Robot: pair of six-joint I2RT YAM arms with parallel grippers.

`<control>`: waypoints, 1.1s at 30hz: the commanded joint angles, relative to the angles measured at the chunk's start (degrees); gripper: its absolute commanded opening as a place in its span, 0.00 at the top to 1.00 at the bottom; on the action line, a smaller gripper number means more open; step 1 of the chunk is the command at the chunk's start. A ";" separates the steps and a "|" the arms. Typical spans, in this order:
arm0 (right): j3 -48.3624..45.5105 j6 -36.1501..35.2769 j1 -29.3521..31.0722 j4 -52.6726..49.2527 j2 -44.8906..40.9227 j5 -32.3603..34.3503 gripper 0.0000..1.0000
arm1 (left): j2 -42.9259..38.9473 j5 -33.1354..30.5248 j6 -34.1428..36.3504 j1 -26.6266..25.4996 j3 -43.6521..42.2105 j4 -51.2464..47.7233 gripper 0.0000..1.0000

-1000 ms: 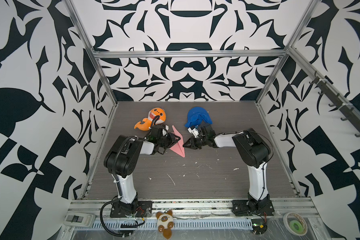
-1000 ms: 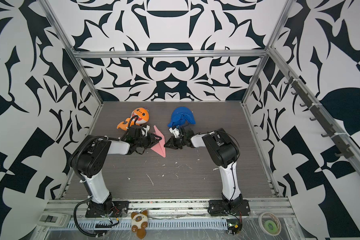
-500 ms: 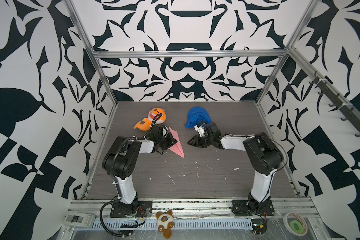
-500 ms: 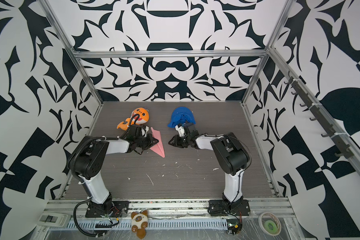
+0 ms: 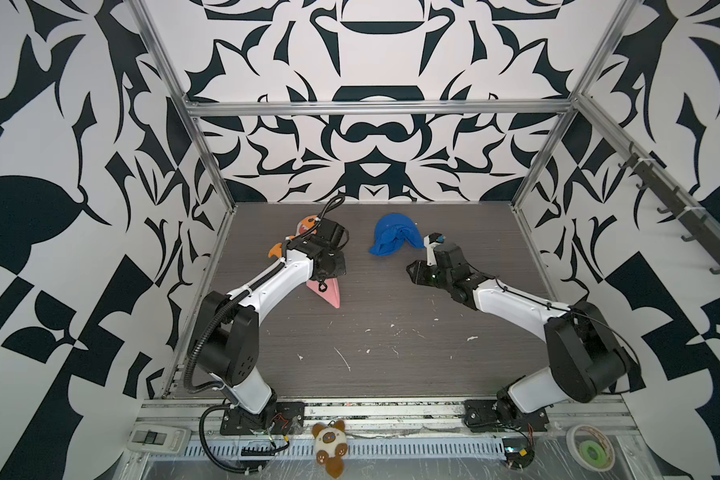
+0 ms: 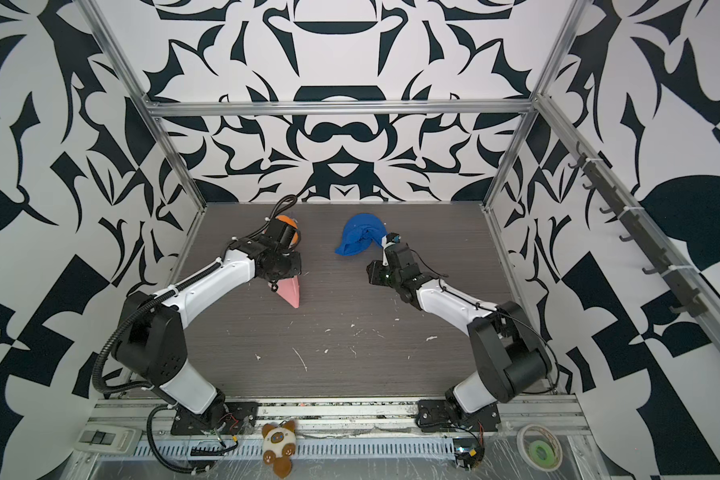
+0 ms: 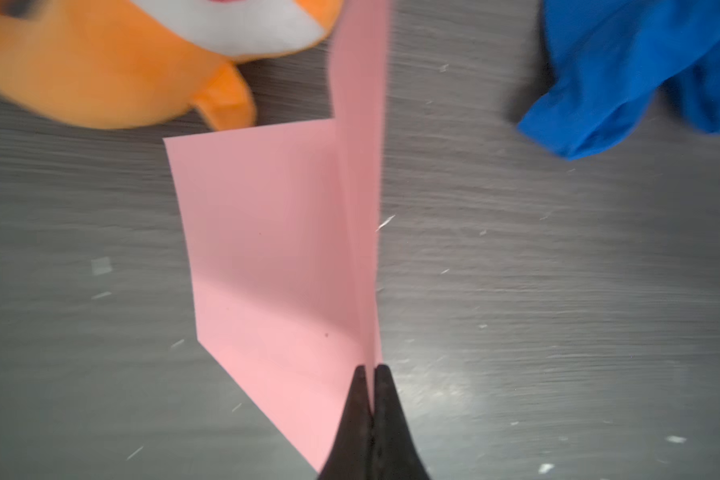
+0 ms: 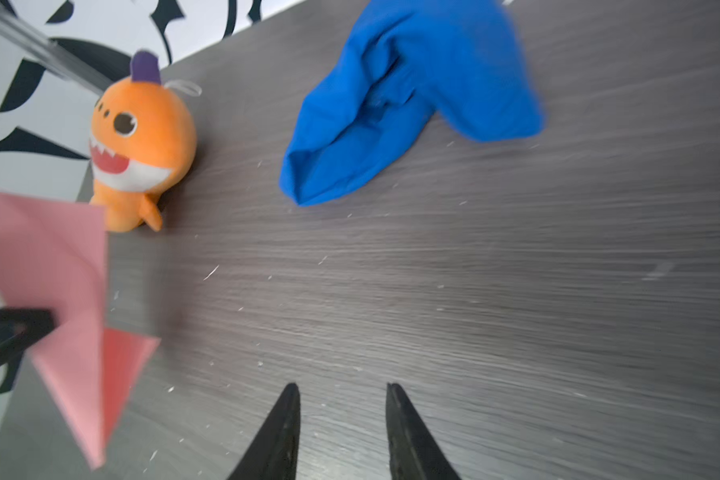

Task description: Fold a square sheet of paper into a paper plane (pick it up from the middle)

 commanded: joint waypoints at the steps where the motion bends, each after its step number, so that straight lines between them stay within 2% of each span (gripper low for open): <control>1: -1.28 -0.86 -0.52 -0.98 -3.38 7.99 0.60 | 4.78 -19.19 1.75 -2.20 5.73 -19.95 0.95; 5: -2.16 -0.37 -0.89 -2.18 -4.81 9.58 0.60 | 10.78 -26.15 -0.41 -3.99 10.81 -25.71 0.95; 9: -2.55 0.44 -1.17 -2.71 -4.99 9.66 0.61 | 16.62 -27.24 -1.41 -5.31 12.74 -26.42 0.94; 14: -2.49 0.81 -1.36 -2.91 -4.56 9.02 0.62 | 24.79 -30.10 -5.51 -7.15 17.39 -31.88 0.93; 19: -2.17 1.51 -1.67 -2.82 -3.36 8.03 0.63 | 28.47 -27.48 -6.47 -8.51 18.21 -30.16 0.93; 27: -1.61 2.09 -2.12 -2.82 -2.16 6.92 0.64 | 32.53 -18.83 -6.56 -11.07 19.41 -25.74 0.88; 33: -1.20 2.57 -2.38 -3.00 -0.91 5.52 0.64 | 33.46 -15.24 -6.64 -11.71 19.36 -23.43 0.85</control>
